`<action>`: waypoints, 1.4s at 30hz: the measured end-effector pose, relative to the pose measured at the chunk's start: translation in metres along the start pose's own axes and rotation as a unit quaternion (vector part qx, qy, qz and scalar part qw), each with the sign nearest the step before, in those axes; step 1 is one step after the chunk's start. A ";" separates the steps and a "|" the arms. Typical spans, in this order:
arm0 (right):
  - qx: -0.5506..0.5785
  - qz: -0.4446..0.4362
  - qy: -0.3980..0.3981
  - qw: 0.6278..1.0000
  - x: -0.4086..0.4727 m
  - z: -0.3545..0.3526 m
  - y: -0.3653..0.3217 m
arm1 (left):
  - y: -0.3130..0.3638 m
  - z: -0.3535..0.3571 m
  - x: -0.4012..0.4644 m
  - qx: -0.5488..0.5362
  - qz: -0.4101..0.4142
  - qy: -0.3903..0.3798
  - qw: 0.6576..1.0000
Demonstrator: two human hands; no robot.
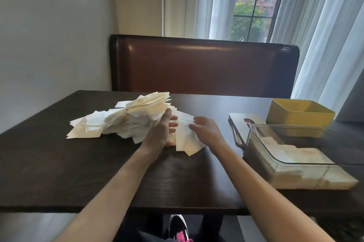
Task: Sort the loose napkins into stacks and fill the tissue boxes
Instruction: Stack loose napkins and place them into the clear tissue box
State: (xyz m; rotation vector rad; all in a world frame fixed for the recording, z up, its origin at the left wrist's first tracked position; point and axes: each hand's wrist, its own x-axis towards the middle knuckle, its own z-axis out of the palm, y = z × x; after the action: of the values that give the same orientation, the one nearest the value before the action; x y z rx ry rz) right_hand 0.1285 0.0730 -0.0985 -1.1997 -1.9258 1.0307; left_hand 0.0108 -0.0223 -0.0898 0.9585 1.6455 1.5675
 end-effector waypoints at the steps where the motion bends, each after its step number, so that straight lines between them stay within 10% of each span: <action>1: -0.018 0.000 -0.013 1.000 0.008 0.004 0.004 | -0.003 0.000 0.003 -0.004 0.002 -0.001 1.000; 7: -0.107 -0.057 -0.028 0.992 0.031 0.015 0.023 | -0.028 0.002 0.019 0.003 0.075 0.065 0.995; 20: 0.312 -0.089 -0.004 0.946 0.006 -0.004 0.016 | -0.037 -0.001 0.021 0.033 0.169 -0.052 0.984; 26: 0.262 -0.082 0.040 0.961 0.013 -0.004 0.022 | -0.040 -0.004 0.027 -0.126 -0.007 -0.113 0.986; 34: -0.175 -0.080 0.007 0.981 0.030 0.012 0.048 | -0.024 -0.013 0.022 -0.336 -0.070 -0.108 0.933; 42: 0.011 -0.065 0.022 0.998 0.024 0.006 0.041 | -0.027 -0.013 0.027 -0.336 -0.071 -0.110 0.933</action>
State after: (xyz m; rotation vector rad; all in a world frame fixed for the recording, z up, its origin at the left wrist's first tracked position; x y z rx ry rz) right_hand 0.1310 0.1048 -0.1339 -1.0621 -1.9265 0.9464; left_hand -0.0163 -0.0059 -0.1155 0.5970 0.8899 1.6777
